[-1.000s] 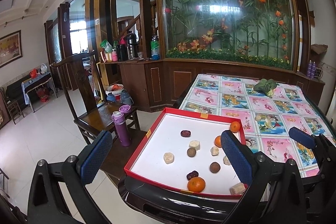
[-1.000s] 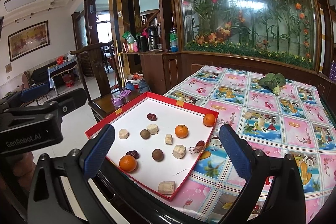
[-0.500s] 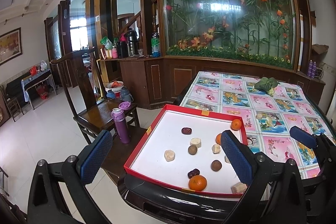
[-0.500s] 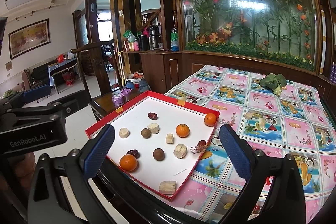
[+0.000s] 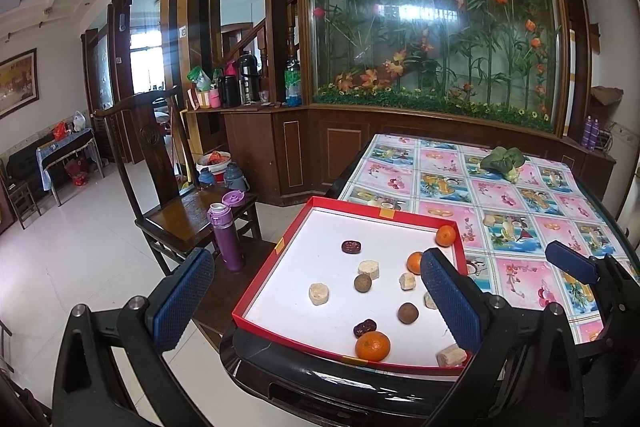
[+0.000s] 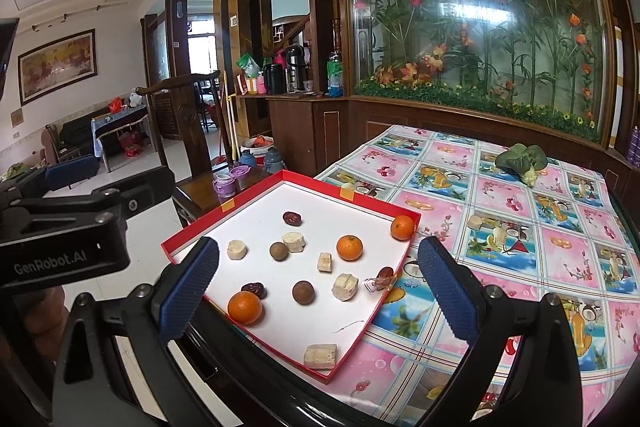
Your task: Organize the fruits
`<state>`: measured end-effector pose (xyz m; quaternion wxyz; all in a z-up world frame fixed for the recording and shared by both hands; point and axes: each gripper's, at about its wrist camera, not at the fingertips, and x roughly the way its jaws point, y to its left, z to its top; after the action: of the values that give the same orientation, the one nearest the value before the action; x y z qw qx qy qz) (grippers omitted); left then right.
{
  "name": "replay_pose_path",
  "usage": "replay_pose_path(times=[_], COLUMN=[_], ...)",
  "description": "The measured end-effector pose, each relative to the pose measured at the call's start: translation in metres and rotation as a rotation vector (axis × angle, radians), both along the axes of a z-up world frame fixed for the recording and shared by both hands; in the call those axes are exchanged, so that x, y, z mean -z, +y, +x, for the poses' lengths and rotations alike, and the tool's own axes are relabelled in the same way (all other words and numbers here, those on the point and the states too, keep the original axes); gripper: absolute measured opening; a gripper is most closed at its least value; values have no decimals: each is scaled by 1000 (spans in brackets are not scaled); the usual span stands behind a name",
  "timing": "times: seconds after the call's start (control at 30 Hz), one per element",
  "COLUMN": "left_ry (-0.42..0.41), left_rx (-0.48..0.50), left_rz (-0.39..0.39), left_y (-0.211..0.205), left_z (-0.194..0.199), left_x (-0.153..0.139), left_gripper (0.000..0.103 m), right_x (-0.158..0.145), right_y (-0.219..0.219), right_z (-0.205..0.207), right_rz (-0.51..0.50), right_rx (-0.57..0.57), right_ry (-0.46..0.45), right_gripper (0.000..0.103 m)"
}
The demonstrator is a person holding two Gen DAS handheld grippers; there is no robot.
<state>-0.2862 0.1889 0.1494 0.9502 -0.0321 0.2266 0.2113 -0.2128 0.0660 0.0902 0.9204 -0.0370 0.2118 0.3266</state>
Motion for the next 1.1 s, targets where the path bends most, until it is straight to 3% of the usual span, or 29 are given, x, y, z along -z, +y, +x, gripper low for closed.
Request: replay_pose_path(times=[1.1], left_ry=[-24], left_rx=[19], left_rz=[7], left_y=[-1], left_z=[1], left_x=[-13], left_gripper=[103], right_x=[1], right_y=[4], right_z=[-2], right_rz=[-11], right_rx=[-3], right_ry=[-9], right_gripper=[100])
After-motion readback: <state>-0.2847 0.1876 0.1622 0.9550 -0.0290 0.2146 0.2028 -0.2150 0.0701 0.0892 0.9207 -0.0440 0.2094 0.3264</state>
